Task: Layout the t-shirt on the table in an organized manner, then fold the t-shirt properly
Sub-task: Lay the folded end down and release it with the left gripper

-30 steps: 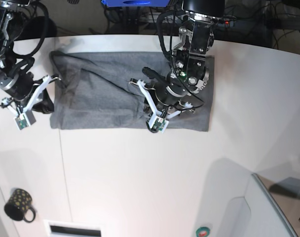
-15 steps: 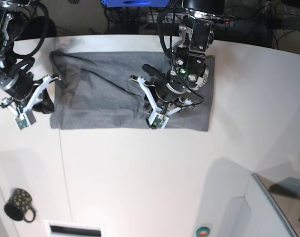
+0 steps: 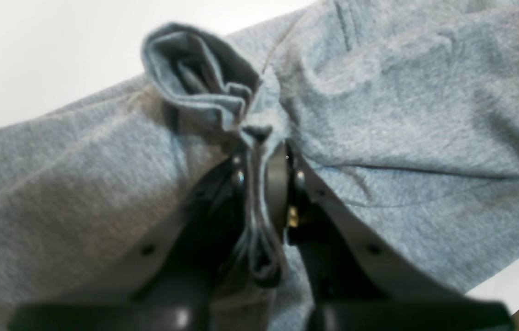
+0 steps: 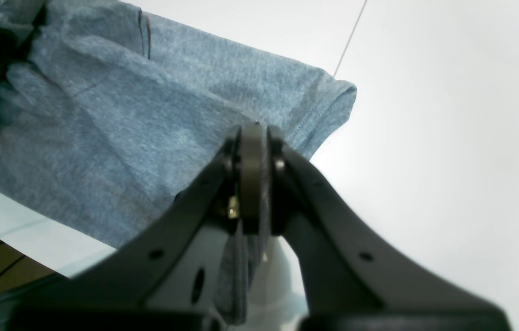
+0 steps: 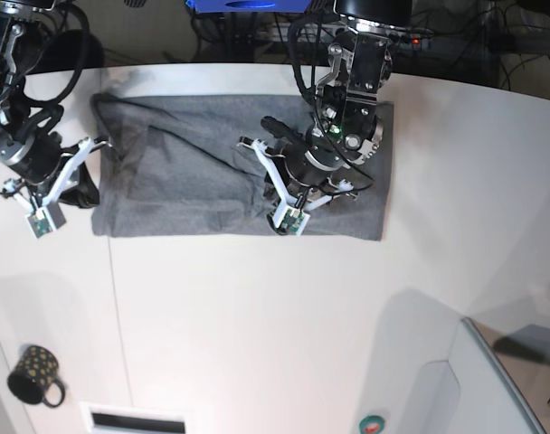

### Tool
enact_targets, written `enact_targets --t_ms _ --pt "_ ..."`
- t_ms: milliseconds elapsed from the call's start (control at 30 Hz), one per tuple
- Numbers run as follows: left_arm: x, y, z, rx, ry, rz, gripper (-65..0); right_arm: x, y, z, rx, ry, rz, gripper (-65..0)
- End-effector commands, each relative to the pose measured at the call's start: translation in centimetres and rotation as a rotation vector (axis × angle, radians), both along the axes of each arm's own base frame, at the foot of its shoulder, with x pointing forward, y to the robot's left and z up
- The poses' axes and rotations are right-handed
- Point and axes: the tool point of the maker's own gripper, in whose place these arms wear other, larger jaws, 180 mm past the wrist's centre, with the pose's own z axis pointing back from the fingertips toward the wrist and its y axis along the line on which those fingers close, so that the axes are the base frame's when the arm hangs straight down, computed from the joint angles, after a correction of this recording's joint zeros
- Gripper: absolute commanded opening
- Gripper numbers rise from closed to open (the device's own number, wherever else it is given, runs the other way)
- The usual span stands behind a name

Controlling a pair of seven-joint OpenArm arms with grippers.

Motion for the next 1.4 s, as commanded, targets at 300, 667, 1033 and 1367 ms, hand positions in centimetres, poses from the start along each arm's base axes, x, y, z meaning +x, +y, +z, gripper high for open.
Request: enact_targets --t_ms 300,667,1033,1367 --pt "1.0 -1.2 1.3 -0.041 -0.039 0.001 -65.0 0.9 -0.1 1.3 0.012 -0.053 -0.001 -62.4" --pt "-1.2 -5.9 1.3 -0.027 -0.01 -0.166 -26.7 0.8 -0.1 1.2 0.014 -0.05 -0.001 -62.4" --pt "-0.5 -4.7 5.4 -0.031 -0.128 -0.139 -12.8 0.6 -0.1 1.0 0.014 -0.044 -0.002 -62.6" --pt "-0.2 1.2 1.3 0.065 -0.04 -0.055 -65.0 0.5 0.7 1.1 0.055 -0.052 -0.034 -62.7"
